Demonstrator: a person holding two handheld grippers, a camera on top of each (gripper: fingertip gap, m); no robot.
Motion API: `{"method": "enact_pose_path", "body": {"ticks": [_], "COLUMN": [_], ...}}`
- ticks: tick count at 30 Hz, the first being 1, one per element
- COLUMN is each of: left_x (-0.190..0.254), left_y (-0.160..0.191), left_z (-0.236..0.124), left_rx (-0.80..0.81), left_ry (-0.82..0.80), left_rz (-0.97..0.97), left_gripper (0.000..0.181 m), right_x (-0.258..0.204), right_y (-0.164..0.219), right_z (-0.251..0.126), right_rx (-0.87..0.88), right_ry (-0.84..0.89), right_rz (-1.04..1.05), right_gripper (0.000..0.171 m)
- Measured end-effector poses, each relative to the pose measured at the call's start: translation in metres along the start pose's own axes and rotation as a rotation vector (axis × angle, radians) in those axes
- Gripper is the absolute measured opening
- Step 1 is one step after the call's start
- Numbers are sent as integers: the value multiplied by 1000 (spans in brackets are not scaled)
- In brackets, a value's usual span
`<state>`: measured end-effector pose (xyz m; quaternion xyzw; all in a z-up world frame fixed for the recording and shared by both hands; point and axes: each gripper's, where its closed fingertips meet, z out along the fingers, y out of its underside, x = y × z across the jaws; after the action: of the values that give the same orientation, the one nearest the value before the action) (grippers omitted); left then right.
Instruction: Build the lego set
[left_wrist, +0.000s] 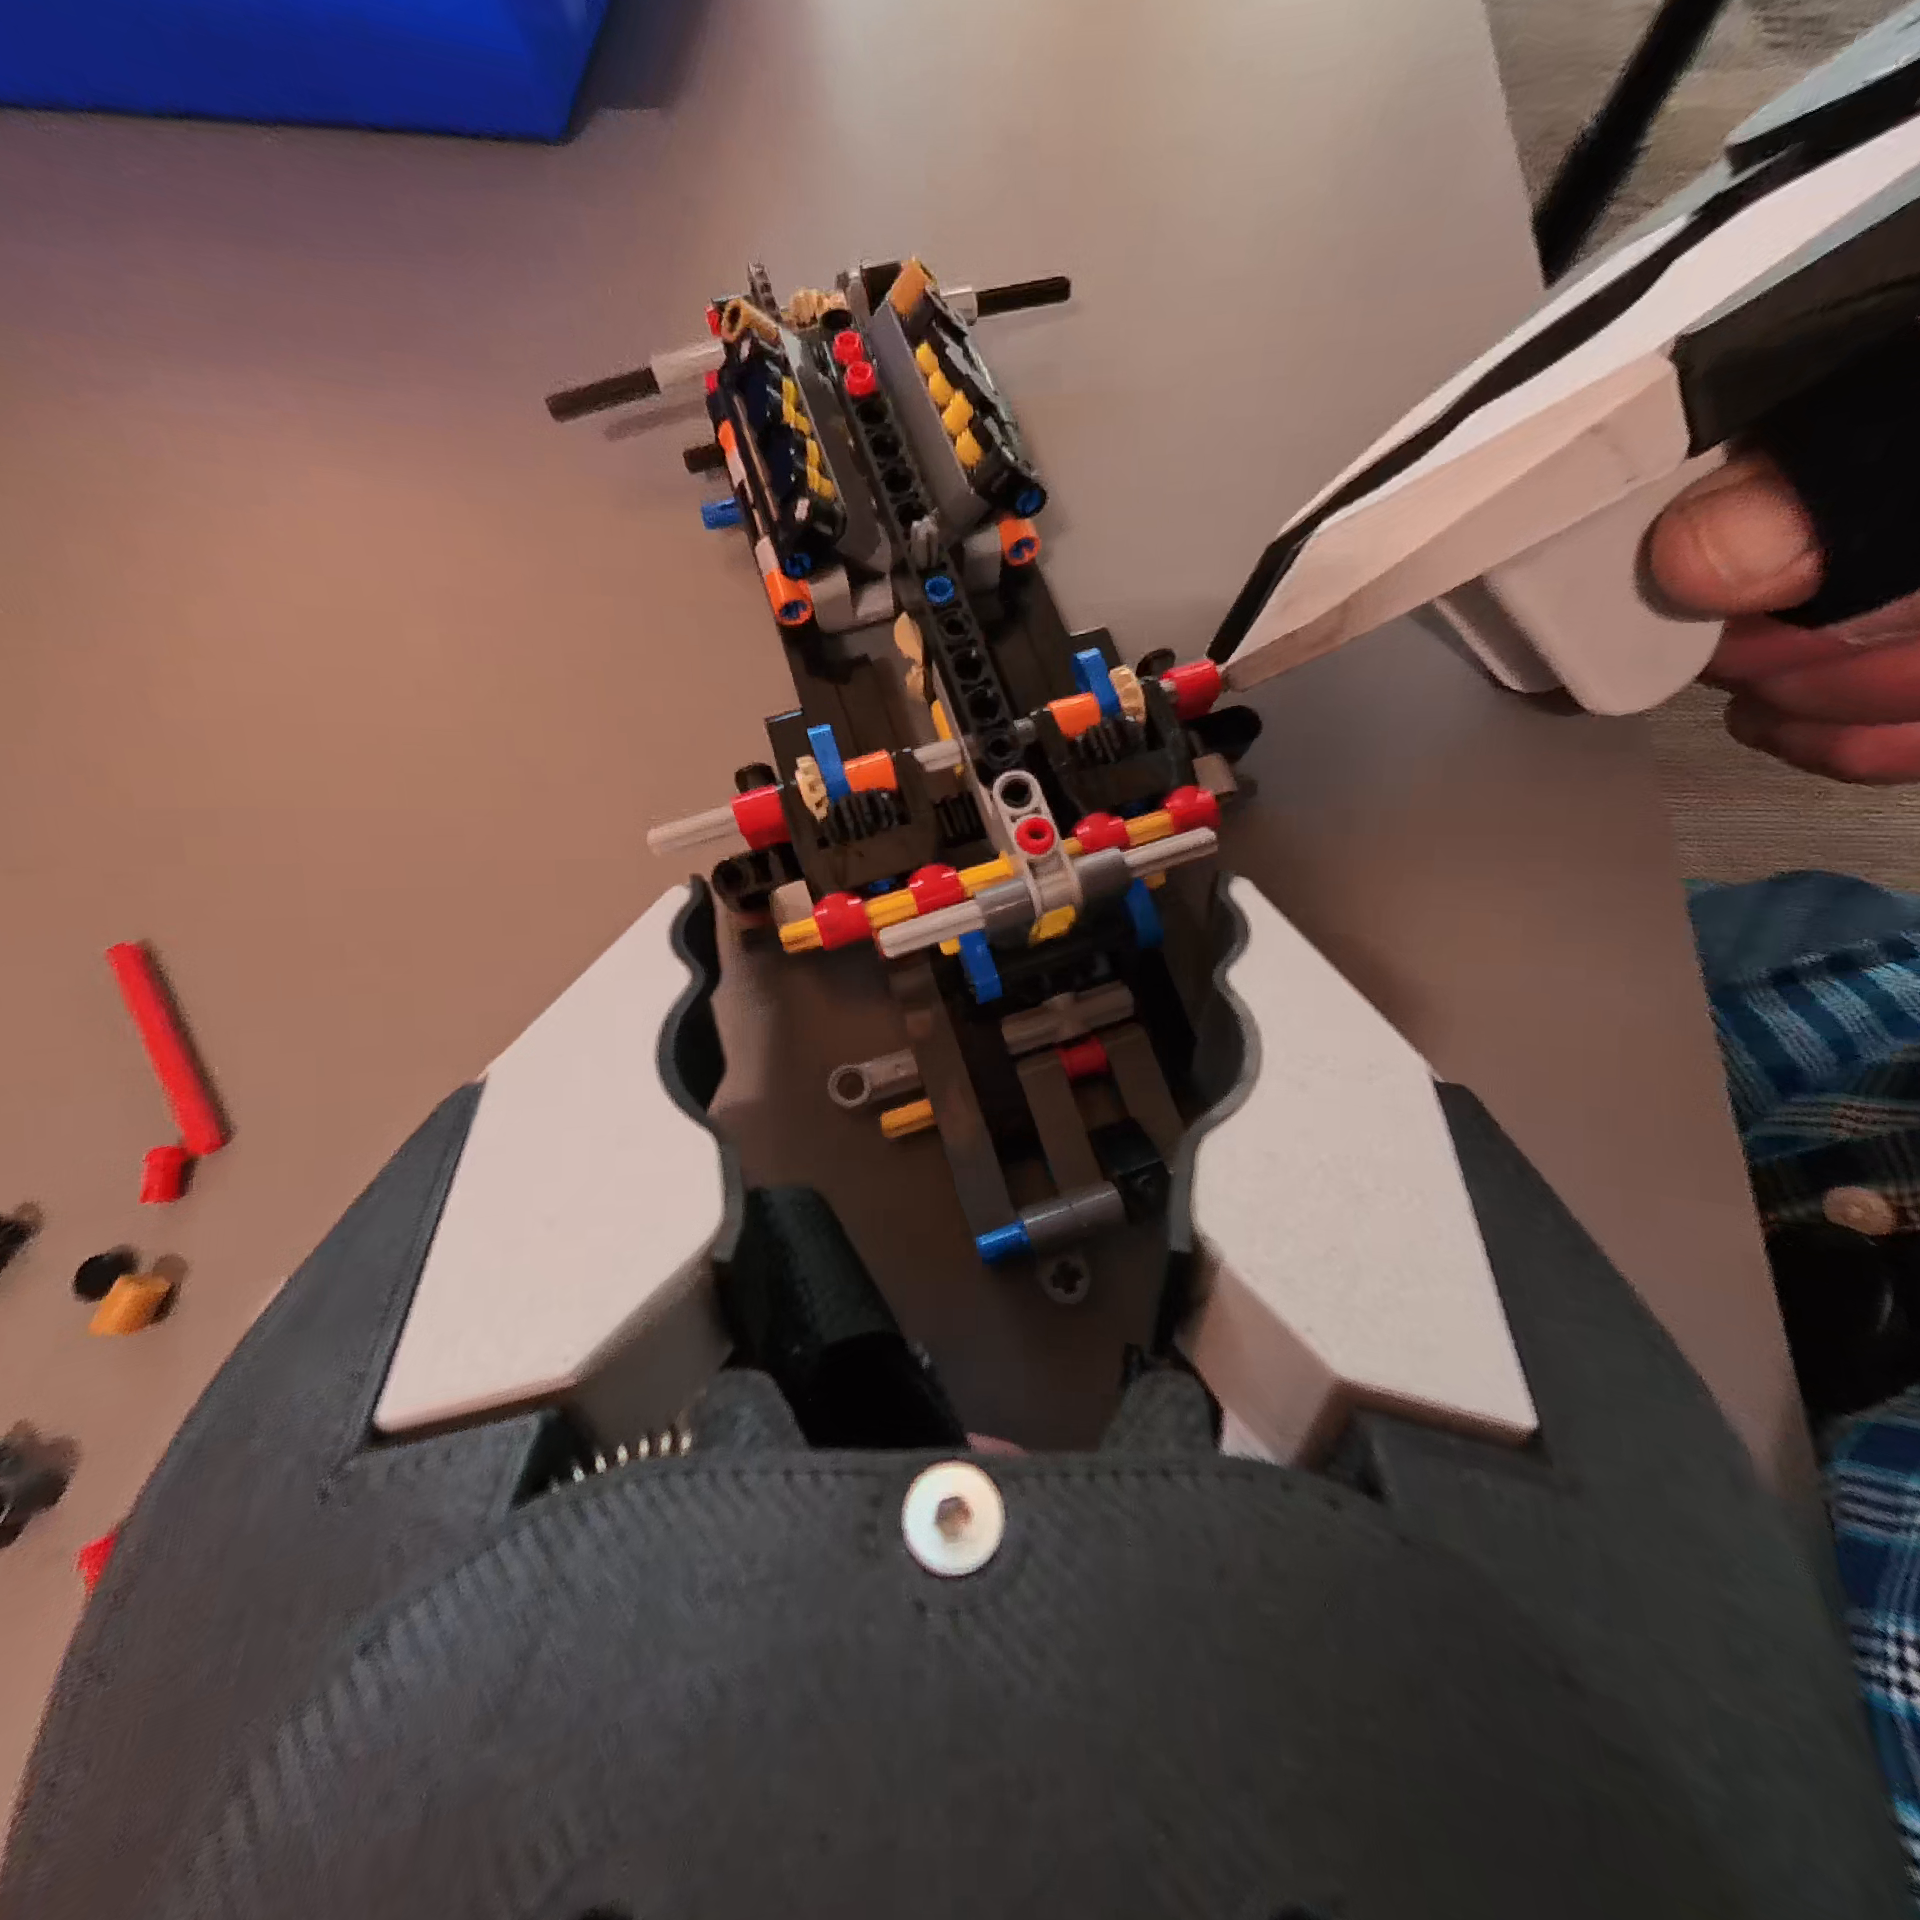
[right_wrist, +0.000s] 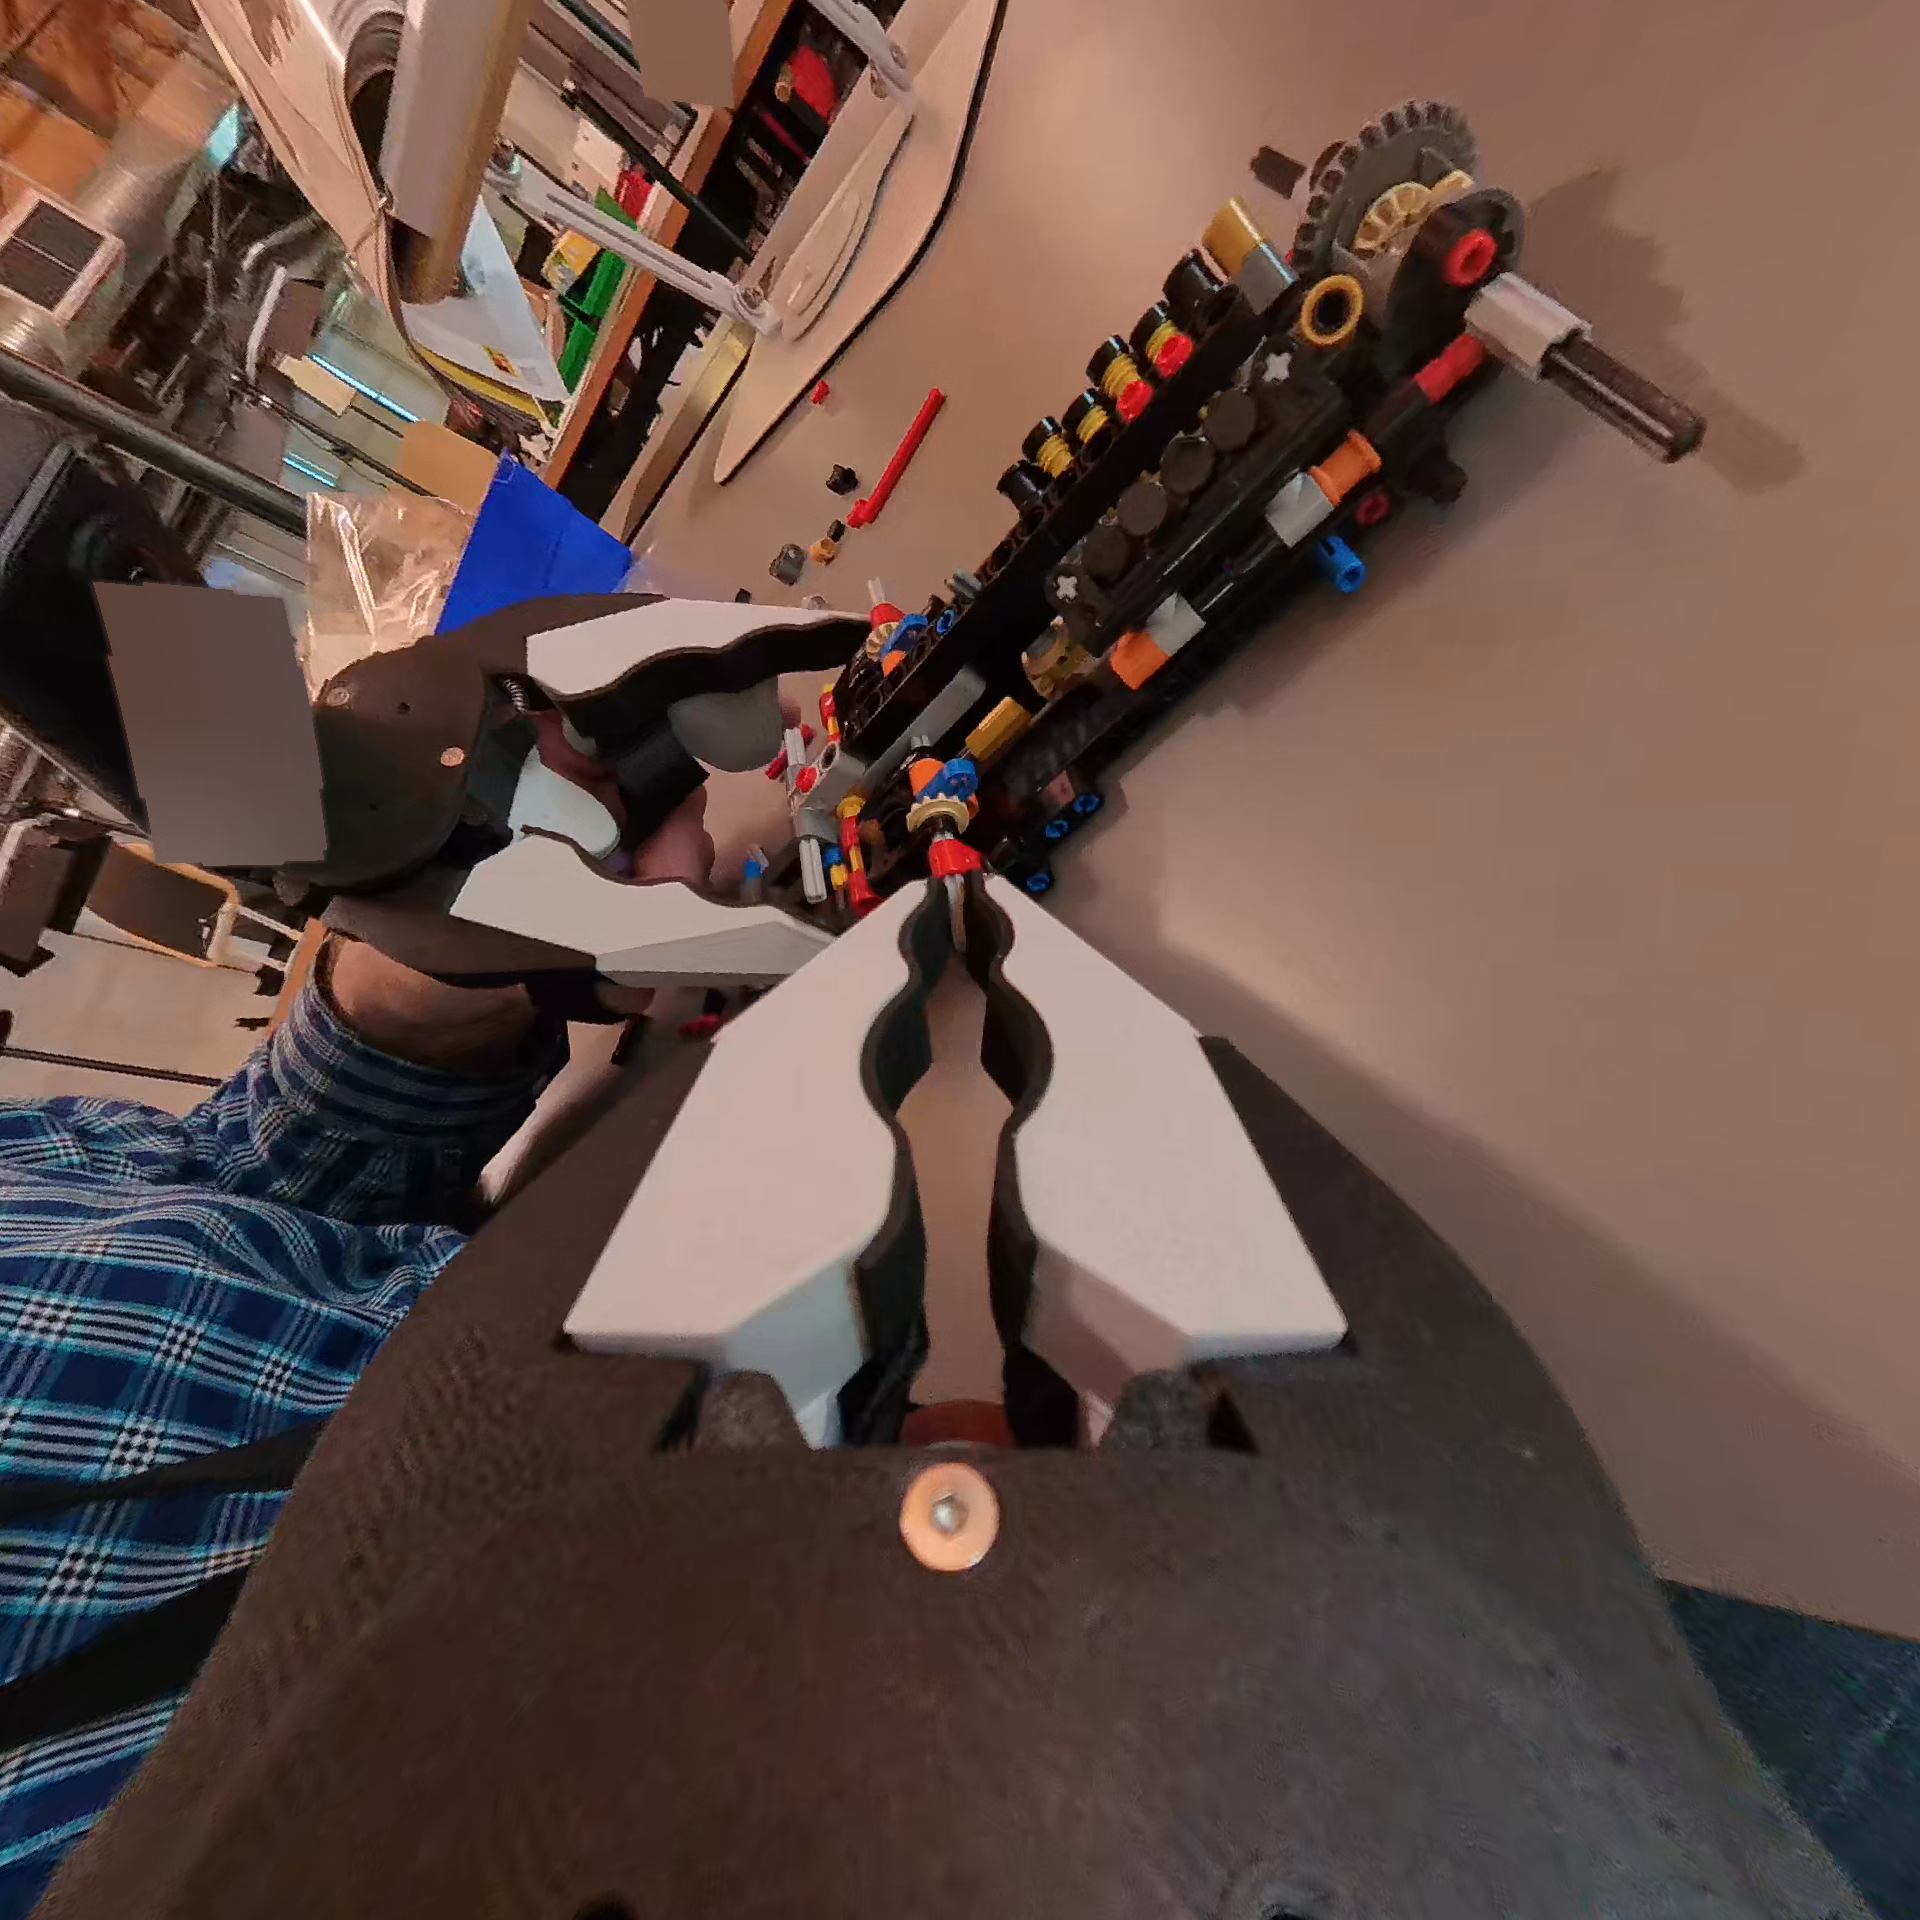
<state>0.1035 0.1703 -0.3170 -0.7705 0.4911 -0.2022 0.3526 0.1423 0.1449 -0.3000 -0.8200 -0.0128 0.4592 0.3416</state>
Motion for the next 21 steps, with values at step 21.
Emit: {"method": "enact_pose_path", "body": {"ticks": [21], "left_x": [1], "left_y": [-2], "left_z": [-3], "left_rx": [5], "left_ry": [-166], "left_rz": [13], "left_gripper": [73], "right_x": [-3], "right_y": [2], "right_z": [3], "right_rx": [14], "right_ry": [20], "right_rz": [-64], "right_gripper": [0]}}
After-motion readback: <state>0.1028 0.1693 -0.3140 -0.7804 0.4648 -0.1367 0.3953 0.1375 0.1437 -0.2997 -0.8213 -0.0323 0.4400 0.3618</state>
